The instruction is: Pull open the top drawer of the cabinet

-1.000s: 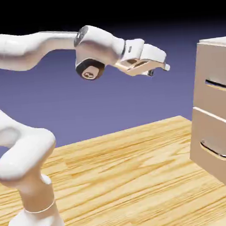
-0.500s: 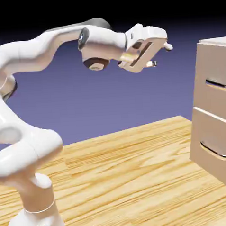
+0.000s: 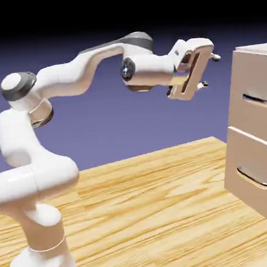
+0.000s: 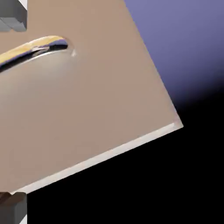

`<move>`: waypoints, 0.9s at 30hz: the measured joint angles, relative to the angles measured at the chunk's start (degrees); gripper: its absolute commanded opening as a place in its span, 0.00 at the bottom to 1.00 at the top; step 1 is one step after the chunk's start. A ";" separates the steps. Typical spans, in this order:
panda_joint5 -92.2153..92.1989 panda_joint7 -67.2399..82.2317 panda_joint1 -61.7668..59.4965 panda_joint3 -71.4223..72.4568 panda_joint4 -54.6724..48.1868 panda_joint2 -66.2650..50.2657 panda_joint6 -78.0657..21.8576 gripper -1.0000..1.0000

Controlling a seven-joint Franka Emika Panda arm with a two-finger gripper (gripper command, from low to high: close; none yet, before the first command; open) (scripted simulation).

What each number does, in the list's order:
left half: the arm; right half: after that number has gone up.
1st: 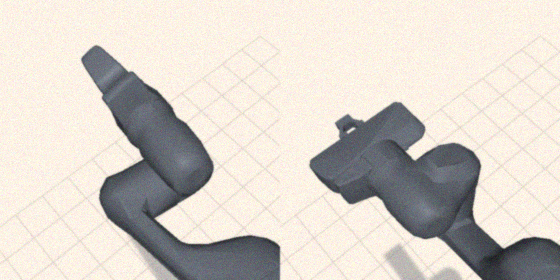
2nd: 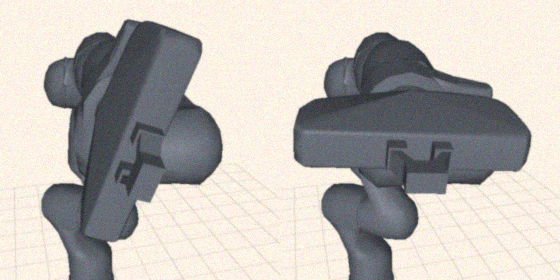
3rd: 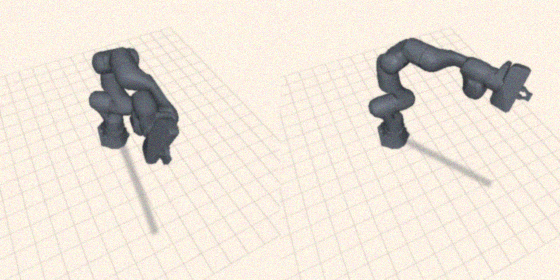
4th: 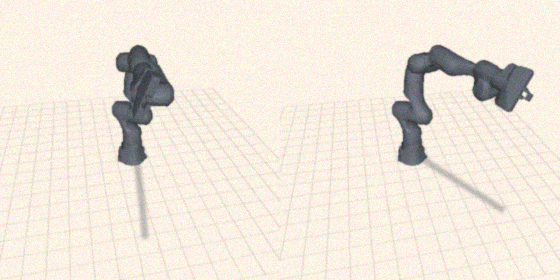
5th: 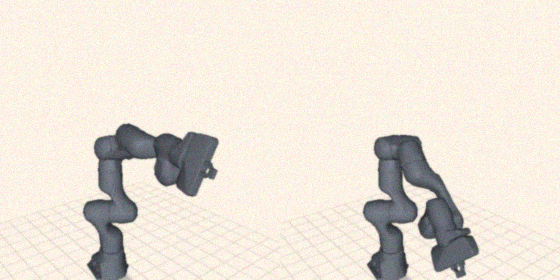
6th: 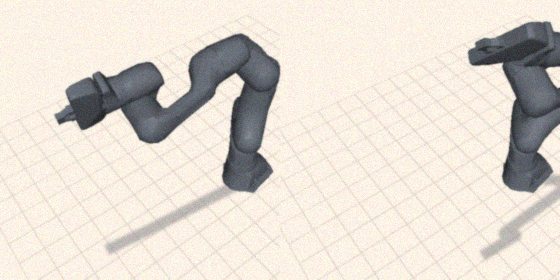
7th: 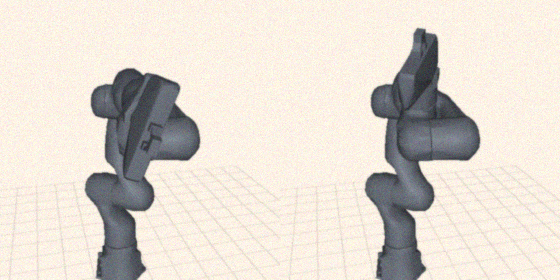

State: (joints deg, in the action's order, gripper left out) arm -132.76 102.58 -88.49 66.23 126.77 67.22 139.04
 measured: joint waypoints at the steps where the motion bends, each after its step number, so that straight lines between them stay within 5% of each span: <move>1: -2.28 2.49 -1.53 1.14 -0.59 0.59 -0.60 0.50; 14: -29.23 31.93 -19.63 14.58 -7.53 7.61 -7.70 0.50; 19: -28.56 39.46 -25.51 20.70 -17.91 -1.22 -1.76 0.50; 20: -28.45 40.75 -26.51 21.75 -19.68 -2.73 -0.75 0.00; 27: -27.90 51.24 -28.30 27.52 -21.34 -13.11 2.73 0.00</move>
State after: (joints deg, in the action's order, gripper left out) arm -160.66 153.82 -116.79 93.75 105.44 54.11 141.76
